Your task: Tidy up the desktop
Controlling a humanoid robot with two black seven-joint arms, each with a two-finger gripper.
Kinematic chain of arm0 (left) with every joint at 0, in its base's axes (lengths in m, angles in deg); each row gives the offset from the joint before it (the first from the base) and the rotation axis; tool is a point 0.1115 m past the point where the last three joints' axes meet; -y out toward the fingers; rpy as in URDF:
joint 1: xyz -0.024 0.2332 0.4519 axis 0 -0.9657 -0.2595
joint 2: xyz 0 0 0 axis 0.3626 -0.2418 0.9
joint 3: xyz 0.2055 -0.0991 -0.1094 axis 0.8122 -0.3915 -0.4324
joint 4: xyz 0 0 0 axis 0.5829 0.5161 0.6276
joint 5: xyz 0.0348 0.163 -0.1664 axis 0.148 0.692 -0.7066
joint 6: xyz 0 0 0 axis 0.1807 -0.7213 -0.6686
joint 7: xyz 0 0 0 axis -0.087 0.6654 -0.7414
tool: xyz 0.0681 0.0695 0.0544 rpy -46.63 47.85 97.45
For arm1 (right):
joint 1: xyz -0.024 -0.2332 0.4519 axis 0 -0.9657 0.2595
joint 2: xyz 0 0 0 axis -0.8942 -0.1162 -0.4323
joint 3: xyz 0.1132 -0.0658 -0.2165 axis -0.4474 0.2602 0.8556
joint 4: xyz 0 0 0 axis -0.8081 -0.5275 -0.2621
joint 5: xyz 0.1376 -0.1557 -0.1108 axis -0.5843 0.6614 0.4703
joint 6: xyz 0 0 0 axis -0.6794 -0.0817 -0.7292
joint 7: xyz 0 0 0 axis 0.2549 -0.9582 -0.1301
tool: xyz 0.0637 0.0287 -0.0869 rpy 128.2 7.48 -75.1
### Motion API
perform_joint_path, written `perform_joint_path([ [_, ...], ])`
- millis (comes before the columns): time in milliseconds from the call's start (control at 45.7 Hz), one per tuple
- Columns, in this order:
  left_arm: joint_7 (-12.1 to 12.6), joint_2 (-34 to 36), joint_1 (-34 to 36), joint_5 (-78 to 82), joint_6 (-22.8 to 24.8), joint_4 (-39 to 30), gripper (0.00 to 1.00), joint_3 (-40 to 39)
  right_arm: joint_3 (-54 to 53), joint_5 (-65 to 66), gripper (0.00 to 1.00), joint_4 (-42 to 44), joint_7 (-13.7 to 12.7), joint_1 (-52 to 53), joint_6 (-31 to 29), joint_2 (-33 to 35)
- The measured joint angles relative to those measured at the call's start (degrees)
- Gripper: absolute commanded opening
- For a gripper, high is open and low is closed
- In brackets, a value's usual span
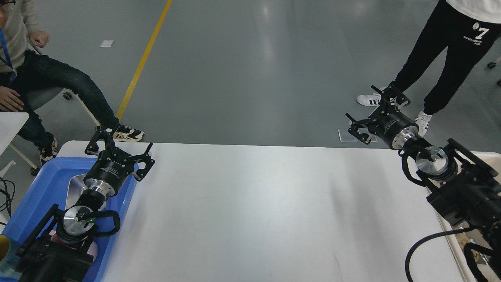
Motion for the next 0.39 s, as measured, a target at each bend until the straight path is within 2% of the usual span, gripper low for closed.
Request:
perform_joint_path([
  [66,-0.02,-0.05,-0.30,-0.01,-0.25,-0.05,0.97,-0.29,-7.80,0.24,1.00,-7.73,3.58,-5.77,-0.17,-0.13],
  [175,-0.06,0.02,-0.80,-0.05,-0.47,-0.06,0.97,-0.54,-16.14,4.13,1.00,-16.72,12.95,-14.47,-0.58,-0.90],
  [219,-0.15,0.02,-1.00,-0.07,-0.50,-0.06,0.97,-0.56,-17.37,6.65,1.00,-18.40,15.65,-16.55,-0.67,-0.95],
  [285,-0.38,-0.29,-1.39,-0.08,-0.63,-0.21,0.97,-0.81,-18.36,9.99,1.00,-19.72,18.23,-18.97,-0.75,-0.95],
  [394,-0.60,-1.05,-3.01,-0.09,-0.78,-0.84,0.97,-2.84,-18.70,12.08,1.00,-20.30,19.30,-21.53,-1.22,-0.90],
])
